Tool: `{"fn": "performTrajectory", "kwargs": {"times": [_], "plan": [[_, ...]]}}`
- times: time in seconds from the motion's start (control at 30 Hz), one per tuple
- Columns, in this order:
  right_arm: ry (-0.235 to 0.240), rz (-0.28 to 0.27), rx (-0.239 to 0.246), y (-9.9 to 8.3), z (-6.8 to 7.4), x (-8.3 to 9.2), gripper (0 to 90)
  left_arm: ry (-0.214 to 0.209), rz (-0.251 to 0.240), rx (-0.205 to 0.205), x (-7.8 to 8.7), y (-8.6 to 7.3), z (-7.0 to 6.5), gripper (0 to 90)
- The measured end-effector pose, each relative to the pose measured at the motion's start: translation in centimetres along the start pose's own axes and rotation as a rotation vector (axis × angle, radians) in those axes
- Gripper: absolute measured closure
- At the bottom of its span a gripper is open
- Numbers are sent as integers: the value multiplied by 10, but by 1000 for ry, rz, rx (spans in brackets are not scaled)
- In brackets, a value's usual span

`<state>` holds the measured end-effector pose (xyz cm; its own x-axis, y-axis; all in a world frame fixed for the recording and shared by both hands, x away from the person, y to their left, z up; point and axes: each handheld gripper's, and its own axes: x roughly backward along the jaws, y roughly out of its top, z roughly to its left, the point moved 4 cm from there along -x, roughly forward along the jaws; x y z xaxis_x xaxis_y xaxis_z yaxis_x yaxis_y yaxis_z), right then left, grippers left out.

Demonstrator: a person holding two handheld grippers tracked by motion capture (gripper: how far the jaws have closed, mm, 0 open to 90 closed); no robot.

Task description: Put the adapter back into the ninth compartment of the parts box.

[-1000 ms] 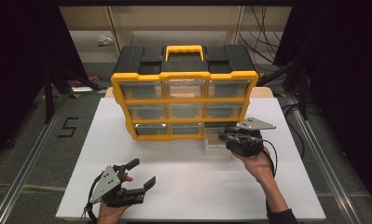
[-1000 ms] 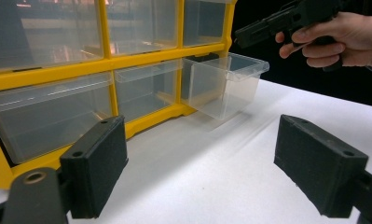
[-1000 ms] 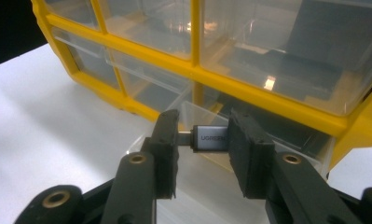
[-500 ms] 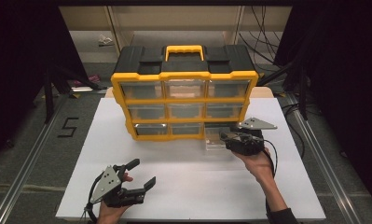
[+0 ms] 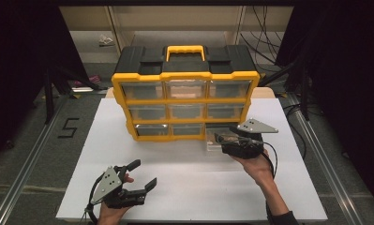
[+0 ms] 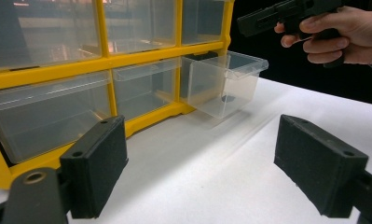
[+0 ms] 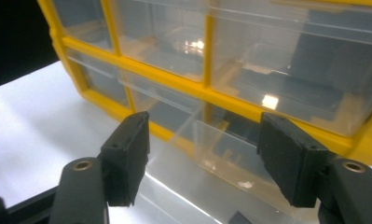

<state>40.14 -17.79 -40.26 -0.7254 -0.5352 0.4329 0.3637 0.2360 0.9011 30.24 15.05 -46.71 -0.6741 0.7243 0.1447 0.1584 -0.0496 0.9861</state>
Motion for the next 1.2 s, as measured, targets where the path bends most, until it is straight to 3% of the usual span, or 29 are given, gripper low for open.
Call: {"fn": "performTrajectory", "kwargs": {"times": [0.4,1.2], "plan": [[54,-48,39,8,22,8,298,-3,4,-2,0,0,0,167],[102,-59,66,6,46,8,273,-5,10,-7,-1,-1,-1,167]]}}
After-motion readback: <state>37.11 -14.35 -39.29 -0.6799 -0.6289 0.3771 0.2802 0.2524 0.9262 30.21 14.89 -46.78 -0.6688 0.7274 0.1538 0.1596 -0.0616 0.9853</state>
